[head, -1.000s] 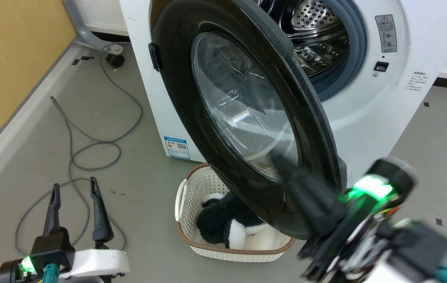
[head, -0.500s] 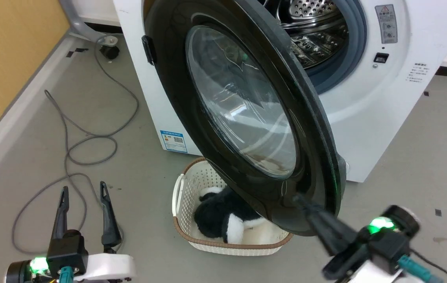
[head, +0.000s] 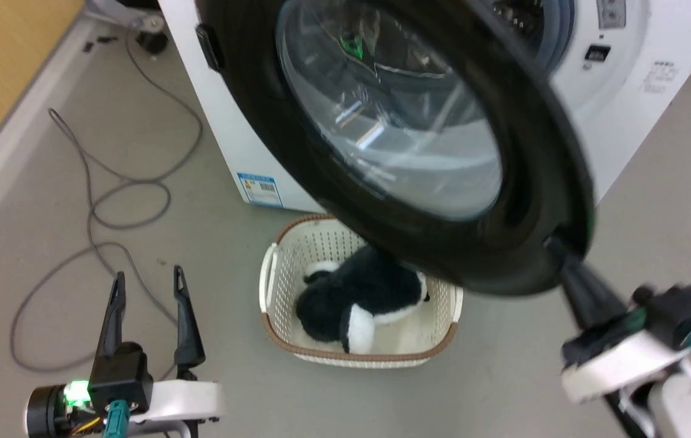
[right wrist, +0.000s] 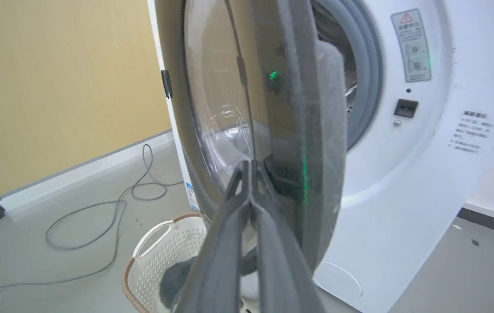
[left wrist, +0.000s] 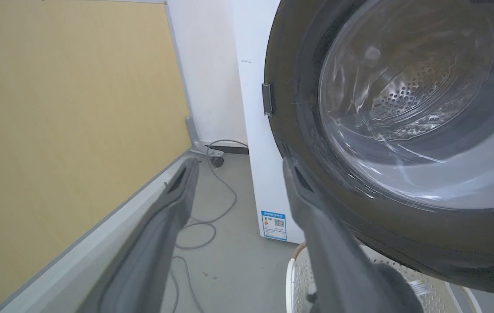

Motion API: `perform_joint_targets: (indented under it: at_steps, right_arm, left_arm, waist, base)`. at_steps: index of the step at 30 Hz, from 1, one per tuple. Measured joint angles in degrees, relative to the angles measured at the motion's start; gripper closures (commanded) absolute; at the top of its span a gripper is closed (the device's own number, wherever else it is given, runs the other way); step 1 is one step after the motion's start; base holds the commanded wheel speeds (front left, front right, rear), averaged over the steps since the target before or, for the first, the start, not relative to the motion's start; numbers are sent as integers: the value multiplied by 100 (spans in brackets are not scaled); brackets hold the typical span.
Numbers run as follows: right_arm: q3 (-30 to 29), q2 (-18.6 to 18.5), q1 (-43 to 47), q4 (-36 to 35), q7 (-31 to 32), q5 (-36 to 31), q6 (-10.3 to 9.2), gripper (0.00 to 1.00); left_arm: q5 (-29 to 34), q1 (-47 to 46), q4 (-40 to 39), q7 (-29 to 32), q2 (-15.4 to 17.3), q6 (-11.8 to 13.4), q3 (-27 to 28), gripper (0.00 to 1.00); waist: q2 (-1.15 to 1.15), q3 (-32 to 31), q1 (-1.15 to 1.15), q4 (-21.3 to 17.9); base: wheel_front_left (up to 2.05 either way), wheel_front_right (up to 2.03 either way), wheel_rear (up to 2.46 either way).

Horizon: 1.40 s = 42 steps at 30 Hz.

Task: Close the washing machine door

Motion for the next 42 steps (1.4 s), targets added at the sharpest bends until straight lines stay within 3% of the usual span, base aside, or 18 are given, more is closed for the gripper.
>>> perform_joint_targets:
  at_steps: [13, 26, 35, 42]
  right_arm:
    - [-754, -27, -1720, 1198, 0, 67, -2, 100]
    - [-1069, -413, -3478, 2174, 1, -200, -4, 100]
    - [-1370, -357, -4060, 2772, -14, -643, 10, 100]
    - [-1491, -213, -3999, 2688, -16, -800, -1, 100]
  left_arm:
    - [59, -616, -69, 0, -121, -42, -137, 0]
    - [89, -945, -113, 0, -170, -43, -200, 0]
    - [88, -1027, -121, 0, -214, -48, -230, 0]
    - [81, -1026, -94, 0, -236, -38, -191, 0]
  waist:
    - [0, 848, 0, -42]
    - [0, 1462, 0, 69]
    - [0, 1585, 0, 157]
    - [0, 1468, 0, 166]
  base:
    - [0, 0, 0]
    - [0, 0, 0]
    - [0, 0, 0]
    - [0, 0, 0]
